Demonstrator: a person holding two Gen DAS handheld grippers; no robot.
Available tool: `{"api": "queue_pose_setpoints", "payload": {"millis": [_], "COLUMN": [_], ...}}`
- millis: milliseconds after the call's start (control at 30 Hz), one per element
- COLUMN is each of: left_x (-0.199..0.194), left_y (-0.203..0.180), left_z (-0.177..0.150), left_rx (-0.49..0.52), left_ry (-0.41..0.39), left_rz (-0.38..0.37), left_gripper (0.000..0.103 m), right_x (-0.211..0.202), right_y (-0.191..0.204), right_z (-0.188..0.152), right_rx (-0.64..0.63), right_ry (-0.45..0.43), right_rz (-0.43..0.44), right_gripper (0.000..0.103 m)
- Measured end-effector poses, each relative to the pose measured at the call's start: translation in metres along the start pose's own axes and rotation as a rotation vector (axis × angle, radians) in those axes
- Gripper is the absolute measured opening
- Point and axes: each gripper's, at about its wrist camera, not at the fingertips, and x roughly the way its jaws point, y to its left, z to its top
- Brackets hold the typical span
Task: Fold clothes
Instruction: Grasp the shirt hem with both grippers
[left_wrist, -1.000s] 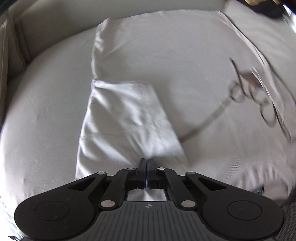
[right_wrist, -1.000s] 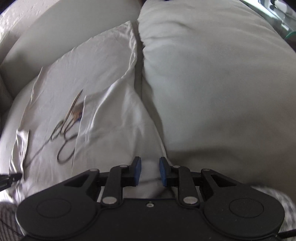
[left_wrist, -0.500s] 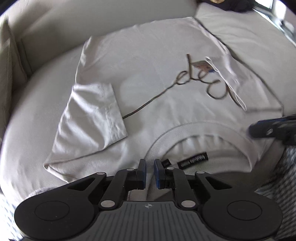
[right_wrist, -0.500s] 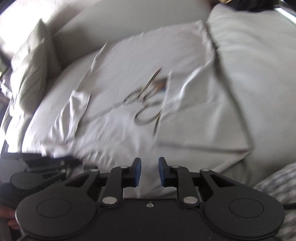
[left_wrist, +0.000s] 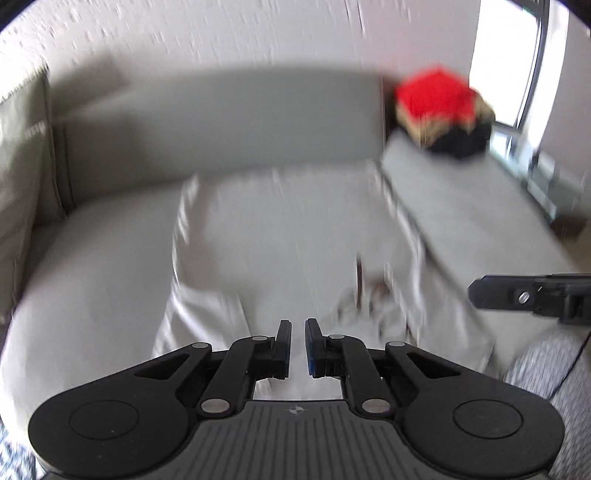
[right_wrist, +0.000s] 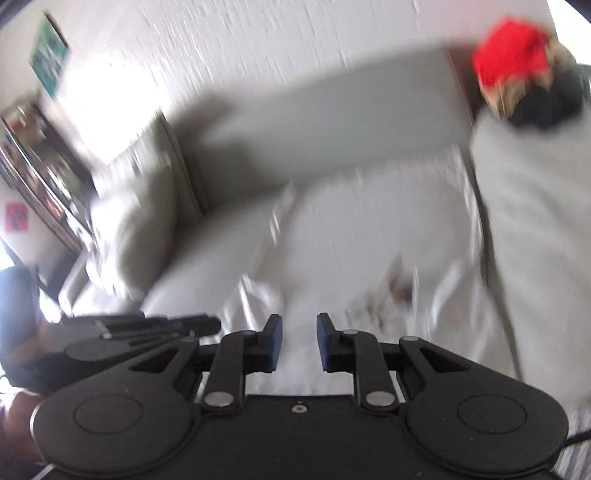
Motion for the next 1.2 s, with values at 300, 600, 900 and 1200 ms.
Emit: {"api": "queue_pose_setpoints", "payload": {"millis": [300,600,900,1200], "left_x": [0.073,0.246,0.289,0.280], "left_y": [0.066,0.135,0.170,0.192], "left_z": [0.056,0.038,0.024,0.065], "left_rx": [-0.050,-0.175,-0.263,-0.293], "left_ry": [-0.074,0.141,0.205,0.045], "left_rz": [0.079,0.097,0.186,0.051], "left_gripper": [0.012,0.006,0.004,0.005], "right_x": [0.067,0.207,0.227,0.219], "right_y": [-0.077,-0.221,-0.234,-0.215], "right_z": [0.085,0.065,0.038,0.079], "right_rx": [0.137,0.325,0.237,0.291], "right_ry": [-0.133,0.029,0.051,-0.162], "right_rz": [-0.064,-0.290,-0.537,-0.323], "right_gripper": [0.027,0.016,0.000,0.006]}}
